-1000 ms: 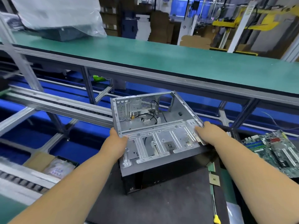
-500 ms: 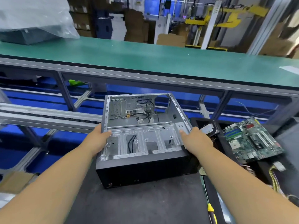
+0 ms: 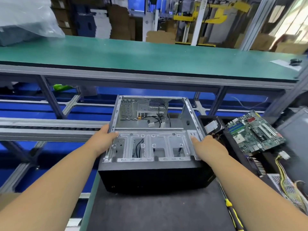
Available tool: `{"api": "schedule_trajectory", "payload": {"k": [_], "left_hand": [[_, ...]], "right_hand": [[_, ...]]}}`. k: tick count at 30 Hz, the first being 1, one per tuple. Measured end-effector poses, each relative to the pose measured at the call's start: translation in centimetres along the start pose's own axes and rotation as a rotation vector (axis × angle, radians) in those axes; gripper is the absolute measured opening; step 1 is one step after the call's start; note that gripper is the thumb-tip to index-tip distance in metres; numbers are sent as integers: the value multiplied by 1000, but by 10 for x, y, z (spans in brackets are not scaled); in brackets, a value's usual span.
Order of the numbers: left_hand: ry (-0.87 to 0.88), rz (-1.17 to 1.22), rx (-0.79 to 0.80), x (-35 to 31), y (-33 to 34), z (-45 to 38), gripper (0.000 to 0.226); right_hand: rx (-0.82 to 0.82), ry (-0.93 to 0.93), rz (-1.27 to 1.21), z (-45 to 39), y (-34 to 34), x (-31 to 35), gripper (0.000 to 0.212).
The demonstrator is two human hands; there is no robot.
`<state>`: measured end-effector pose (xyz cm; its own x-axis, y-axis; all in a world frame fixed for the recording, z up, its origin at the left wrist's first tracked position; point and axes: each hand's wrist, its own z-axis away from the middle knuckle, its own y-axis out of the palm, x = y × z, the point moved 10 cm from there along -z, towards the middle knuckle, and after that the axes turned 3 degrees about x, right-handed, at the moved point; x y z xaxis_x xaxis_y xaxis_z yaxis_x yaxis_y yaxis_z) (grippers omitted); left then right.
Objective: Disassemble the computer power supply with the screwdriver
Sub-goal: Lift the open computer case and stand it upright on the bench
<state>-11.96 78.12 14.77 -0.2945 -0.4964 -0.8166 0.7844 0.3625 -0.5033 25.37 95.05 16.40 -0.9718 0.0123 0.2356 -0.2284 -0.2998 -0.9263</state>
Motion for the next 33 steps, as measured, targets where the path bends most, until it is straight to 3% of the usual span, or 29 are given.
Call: {"api": "schedule_trajectory", "payload": {"k": [5, 10, 16, 19, 21, 26, 33], "left_hand": [[-70, 111, 6, -1, -2, -6, 59], [-197, 60, -42, -5, 1, -23, 81], [-299, -104, -59, -14, 0, -38, 56], [-330, -204, -55, -18, -3, -40, 36], [-326, -229, -62, -22, -6, -40, 31], [-267, -84, -99, -20, -12, -44, 27], [-17, 25, -270, -62, -38, -44, 6]], "right_hand": [[113, 2, -4, -22, -8, 8, 78], [174, -1, -143, -53, -12, 27, 80], [289, 122, -227, -74, -10, 40, 64], [307, 92, -167, -81, -8, 44, 25], [305, 75, -135, -89, -5, 44, 10], [175, 106, -387, -99, -14, 29, 3], [-103, -96, -574, -86, -68, 33, 9]]}}
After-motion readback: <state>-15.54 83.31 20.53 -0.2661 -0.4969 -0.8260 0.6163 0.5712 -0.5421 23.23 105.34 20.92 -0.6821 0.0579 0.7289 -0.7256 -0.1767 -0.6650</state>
